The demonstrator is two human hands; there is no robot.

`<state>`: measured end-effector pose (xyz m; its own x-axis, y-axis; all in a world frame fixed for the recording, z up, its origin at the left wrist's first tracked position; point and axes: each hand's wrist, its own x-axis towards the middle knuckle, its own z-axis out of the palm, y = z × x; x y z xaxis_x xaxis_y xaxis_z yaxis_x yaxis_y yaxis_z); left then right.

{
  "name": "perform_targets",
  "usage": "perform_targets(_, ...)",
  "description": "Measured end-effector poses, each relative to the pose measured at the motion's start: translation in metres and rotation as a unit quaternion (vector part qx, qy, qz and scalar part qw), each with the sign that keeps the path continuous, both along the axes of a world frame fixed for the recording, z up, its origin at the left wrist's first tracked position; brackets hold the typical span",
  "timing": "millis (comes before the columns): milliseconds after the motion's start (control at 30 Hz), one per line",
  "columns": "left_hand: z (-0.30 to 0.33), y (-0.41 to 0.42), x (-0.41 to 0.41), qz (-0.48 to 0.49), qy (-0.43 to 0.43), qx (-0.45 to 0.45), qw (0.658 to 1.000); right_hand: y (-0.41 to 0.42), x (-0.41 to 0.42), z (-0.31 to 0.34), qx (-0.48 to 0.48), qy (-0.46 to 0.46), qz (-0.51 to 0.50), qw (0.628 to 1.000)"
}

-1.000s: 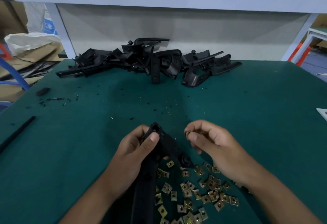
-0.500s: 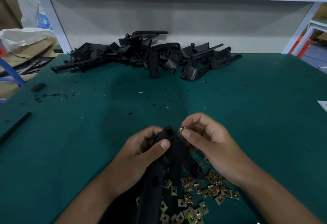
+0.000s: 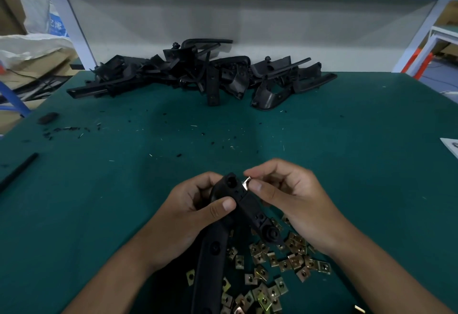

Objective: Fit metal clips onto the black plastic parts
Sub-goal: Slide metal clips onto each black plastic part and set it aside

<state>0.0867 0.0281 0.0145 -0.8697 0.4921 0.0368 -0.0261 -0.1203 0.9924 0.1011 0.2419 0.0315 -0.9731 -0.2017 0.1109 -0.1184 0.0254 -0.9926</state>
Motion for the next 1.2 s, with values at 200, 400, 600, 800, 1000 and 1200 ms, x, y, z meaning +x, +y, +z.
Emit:
perform_targets(200, 0.0011, 0.0004, 0.0001, 0.001, -0.003, -0.002, 1.0, 0.0007, 0.0011, 0.0015, -0.013, -0.005, -0.003, 1.0)
perform_targets(400, 0.0019, 0.0002, 0.0005, -0.009, 0.001, -0.005, 1.0, -0.0008, 0.0025, 0.0027, -0.022, -0.012, -0.001, 1.0)
perform_targets(600, 0.0019, 0.0034, 0.0005, 0.011, 0.014, -0.014, 1.0, -0.0009, 0.0016, 0.0018, -0.027, -0.033, -0.012, 0.999)
perform_targets(800, 0.0016, 0.0063, 0.0014, 0.098, 0.019, 0.013, 0.995, -0.0042, 0.0027, -0.0013, -0.036, -0.046, 0.03, 0.998)
perform_targets(1000, 0.0029, 0.0054, 0.0012, 0.105, 0.023, 0.007, 0.994, -0.0067, 0.0041, -0.0001, -0.034, -0.033, 0.057, 0.997)
perform_targets(1200, 0.0051, 0.0021, 0.0004, 0.06, -0.027, 0.064, 0.996, 0.0015, 0.0014, -0.0002, 0.039, -0.003, 0.053, 0.998)
